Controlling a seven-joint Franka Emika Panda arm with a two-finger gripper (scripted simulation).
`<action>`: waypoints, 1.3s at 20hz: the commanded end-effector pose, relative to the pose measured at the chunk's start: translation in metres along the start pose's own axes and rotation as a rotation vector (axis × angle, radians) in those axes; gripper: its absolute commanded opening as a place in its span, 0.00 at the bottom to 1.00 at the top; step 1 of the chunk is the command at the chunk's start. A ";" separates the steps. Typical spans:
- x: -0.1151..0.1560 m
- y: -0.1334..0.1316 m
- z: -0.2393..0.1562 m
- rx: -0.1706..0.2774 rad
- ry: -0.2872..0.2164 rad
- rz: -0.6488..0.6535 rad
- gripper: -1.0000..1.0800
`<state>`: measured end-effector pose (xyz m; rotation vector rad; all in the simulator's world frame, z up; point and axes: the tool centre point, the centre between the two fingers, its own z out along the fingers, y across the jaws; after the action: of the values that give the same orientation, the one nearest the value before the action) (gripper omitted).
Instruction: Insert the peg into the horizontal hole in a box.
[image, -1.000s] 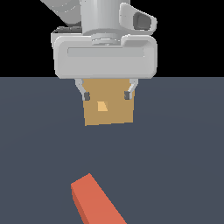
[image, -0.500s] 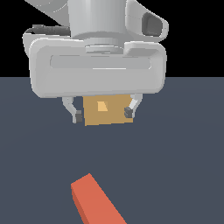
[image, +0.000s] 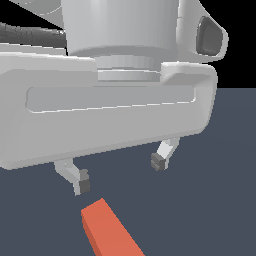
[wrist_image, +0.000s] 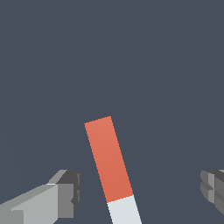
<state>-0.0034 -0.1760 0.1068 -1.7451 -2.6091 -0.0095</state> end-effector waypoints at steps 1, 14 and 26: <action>-0.018 -0.003 0.007 0.001 -0.001 -0.046 0.96; -0.092 -0.001 0.033 0.004 -0.004 -0.234 0.96; -0.110 0.004 0.039 0.004 -0.005 -0.281 0.96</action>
<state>0.0414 -0.2755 0.0671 -1.3666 -2.8285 0.0001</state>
